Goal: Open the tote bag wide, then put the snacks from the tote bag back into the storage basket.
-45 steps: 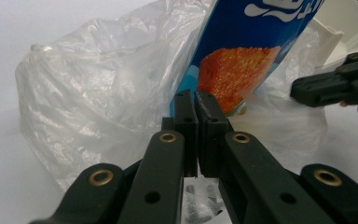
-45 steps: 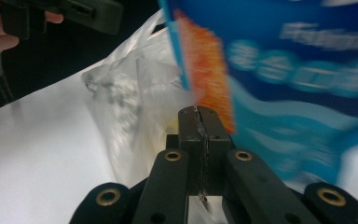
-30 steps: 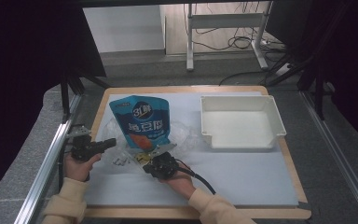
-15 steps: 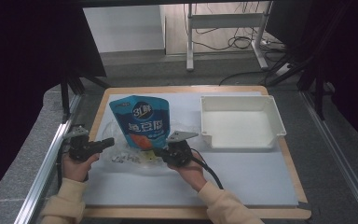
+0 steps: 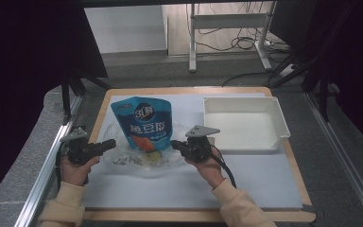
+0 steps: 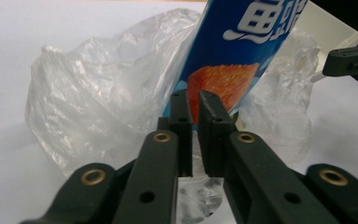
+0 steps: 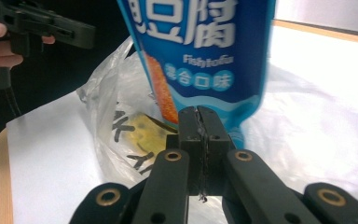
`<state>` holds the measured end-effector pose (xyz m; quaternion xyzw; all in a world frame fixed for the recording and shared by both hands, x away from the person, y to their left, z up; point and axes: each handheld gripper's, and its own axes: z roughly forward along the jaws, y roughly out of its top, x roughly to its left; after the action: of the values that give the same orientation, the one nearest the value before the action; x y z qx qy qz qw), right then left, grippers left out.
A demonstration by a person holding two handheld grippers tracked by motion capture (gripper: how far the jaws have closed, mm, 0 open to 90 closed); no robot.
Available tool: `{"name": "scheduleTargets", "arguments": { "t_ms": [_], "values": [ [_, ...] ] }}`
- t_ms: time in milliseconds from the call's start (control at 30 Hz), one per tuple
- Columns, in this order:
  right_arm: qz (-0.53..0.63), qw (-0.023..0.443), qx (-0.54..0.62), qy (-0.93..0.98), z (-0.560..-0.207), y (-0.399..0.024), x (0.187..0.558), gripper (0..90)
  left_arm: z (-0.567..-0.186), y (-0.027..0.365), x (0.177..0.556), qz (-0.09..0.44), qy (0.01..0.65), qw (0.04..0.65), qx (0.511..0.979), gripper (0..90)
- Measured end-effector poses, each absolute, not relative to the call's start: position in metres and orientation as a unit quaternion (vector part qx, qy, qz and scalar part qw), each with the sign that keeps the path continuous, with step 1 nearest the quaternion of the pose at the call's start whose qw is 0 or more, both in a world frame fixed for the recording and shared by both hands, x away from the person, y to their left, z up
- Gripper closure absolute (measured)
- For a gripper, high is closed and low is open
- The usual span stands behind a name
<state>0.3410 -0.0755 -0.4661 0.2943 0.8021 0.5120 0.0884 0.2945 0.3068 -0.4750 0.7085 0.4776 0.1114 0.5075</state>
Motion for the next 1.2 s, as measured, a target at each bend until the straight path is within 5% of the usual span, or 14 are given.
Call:
{"name": "scheduleTargets", "arguments": {
  "t_ms": [267, 333, 400, 433, 600, 833, 1200],
  "values": [
    [0.515, 0.084, 0.306, 0.797, -0.464, -0.093, 0.346, 86.4, -0.471, 0.305, 0.285, 0.113, 0.464, 0.51, 0.715, 72.2],
    [0.515, 0.083, 0.303, 0.798, -0.463, -0.094, 0.345, 83.3, -0.47, 0.304, 0.282, 0.123, 0.46, 0.508, 0.718, 63.4],
    [0.515, 0.083, 0.3, 0.799, -0.462, -0.096, 0.345, 77.8, -0.47, 0.302, 0.279, 0.132, 0.46, 0.503, 0.72, 50.7],
    [0.508, 0.09, 0.299, 0.803, -0.461, -0.096, 0.344, 68.7, -0.469, 0.301, 0.277, 0.138, 0.458, 0.498, 0.723, 47.3],
    [0.507, 0.099, 0.293, 0.804, -0.456, -0.097, 0.343, 58.6, -0.468, 0.302, 0.273, 0.138, 0.458, 0.497, 0.724, 34.7],
    [0.519, 0.099, 0.291, 0.798, -0.45, -0.095, 0.346, 45.7, -0.469, 0.303, 0.272, 0.139, 0.455, 0.485, 0.734, 30.7],
    [0.533, 0.122, 0.268, 0.793, -0.431, -0.08, 0.352, 38.9, -0.469, 0.305, 0.27, 0.141, 0.46, 0.481, 0.733, 27.6]
  ]
}}
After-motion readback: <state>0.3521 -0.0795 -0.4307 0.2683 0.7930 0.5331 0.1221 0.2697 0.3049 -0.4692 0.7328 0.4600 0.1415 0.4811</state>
